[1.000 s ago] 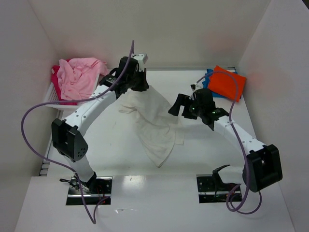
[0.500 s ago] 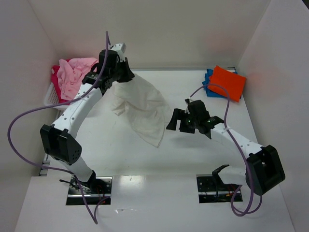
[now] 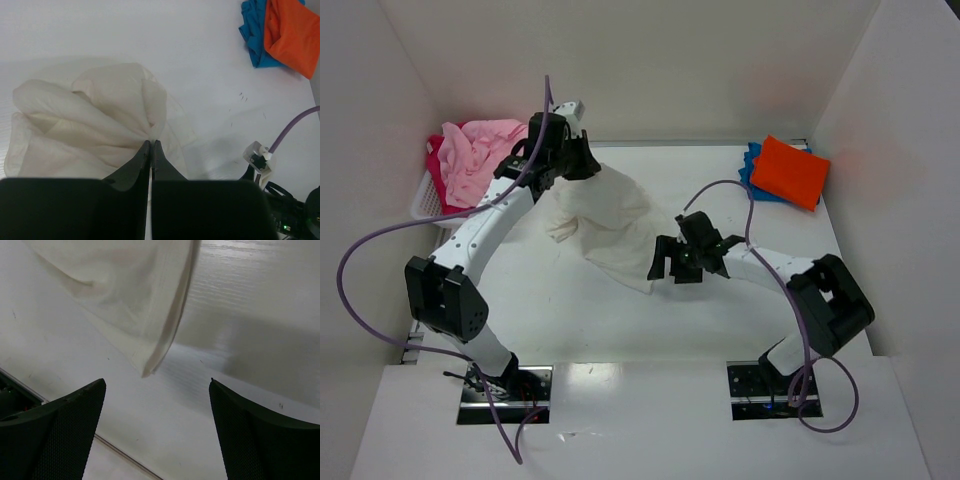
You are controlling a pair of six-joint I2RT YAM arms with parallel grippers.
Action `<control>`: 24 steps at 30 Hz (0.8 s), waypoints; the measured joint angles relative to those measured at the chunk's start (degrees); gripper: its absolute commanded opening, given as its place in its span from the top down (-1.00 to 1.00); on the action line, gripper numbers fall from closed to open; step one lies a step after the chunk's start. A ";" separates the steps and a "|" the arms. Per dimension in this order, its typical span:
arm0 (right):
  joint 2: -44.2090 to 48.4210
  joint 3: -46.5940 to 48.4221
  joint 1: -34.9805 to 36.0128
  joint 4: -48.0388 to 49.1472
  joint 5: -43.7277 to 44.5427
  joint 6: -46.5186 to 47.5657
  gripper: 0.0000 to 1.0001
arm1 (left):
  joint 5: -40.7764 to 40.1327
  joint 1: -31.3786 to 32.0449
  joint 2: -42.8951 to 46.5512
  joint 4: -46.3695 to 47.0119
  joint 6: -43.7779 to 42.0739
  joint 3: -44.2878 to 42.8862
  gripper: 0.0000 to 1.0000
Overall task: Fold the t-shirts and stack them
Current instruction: Move the tshirt to the center of the board, then flatten out the tshirt
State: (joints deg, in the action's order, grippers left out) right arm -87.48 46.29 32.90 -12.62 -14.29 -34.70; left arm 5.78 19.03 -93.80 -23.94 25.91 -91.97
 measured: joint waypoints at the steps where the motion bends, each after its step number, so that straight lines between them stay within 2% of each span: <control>1: -1.15 0.75 0.30 0.04 0.10 0.00 -0.74 | 0.18 -0.04 0.00 0.00 0.00 0.08 1.00; 11: -8.10 6.23 4.76 1.13 1.33 0.02 -0.50 | 1.20 -1.65 1.08 0.27 0.00 1.08 1.00; 14: -9.12 6.68 5.13 1.05 2.80 -0.13 -0.23 | 1.58 -2.19 1.63 0.44 0.00 1.74 1.00; 17: -10.59 7.45 5.50 0.78 3.56 -0.45 -0.14 | 2.00 -2.71 1.85 0.53 0.00 1.91 1.00; 20: -12.59 9.14 5.74 0.95 3.90 -0.54 0.09 | 2.16 -3.14 2.05 1.00 0.00 2.26 1.00; 22: -13.52 9.91 5.77 0.95 4.06 -0.61 0.56 | 2.51 -3.47 2.16 1.10 0.00 2.38 1.00; 24: -14.18 10.16 5.82 0.83 4.29 -0.64 0.88 | 2.76 -3.77 2.19 1.22 0.00 2.39 1.00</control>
State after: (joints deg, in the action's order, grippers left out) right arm -101.66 56.45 38.72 -11.79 -9.99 -35.34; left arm 8.54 15.26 -91.61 -22.72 25.91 -89.58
